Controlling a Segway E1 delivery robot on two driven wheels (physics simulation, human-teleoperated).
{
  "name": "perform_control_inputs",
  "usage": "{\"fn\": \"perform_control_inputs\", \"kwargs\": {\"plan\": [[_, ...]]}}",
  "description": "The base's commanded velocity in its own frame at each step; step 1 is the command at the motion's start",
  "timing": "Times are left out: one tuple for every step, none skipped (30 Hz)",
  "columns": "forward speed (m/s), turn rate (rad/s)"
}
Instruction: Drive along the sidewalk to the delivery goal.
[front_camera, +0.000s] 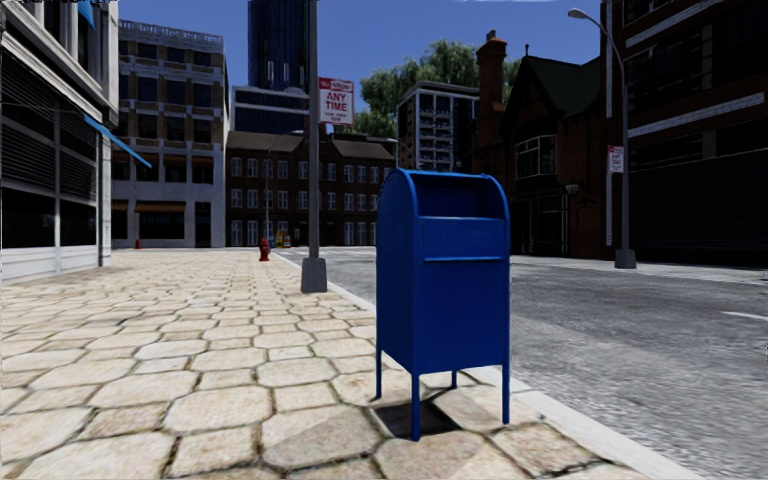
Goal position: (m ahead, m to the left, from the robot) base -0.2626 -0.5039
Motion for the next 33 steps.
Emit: {"fn": "perform_control_inputs", "kwargs": {"plan": [[1.3, 0.0], [1.3, 0.0], [1.28, 0.0], [1.24, 0.0], [1.19, 0.0], [1.19, 0.0], [0.93, 0.0], [0.15, 0.0], [0.0, 0.0], [0.0, 0.0], [0.0, 0.0], [0.0, 0.0], [0.0, 0.0], [0.0, 0.0], [0.0, 0.0], [0.0, 0.0], [0.0, 0.0], [0.0, 0.0], [0.0, 0.0], [0.0, 0.0], [0.0, 0.0], [0.0, 0.0], [0.0, 0.0], [0.0, 0.0], [0.0, 0.0], [0.0, 0.0], [0.0, 0.0], [0.0, 0.0], [0.0, 0.0], [0.0, 0.0], [0.0, 0.0], [0.0, 0.0], [0.0, 0.0]]}}
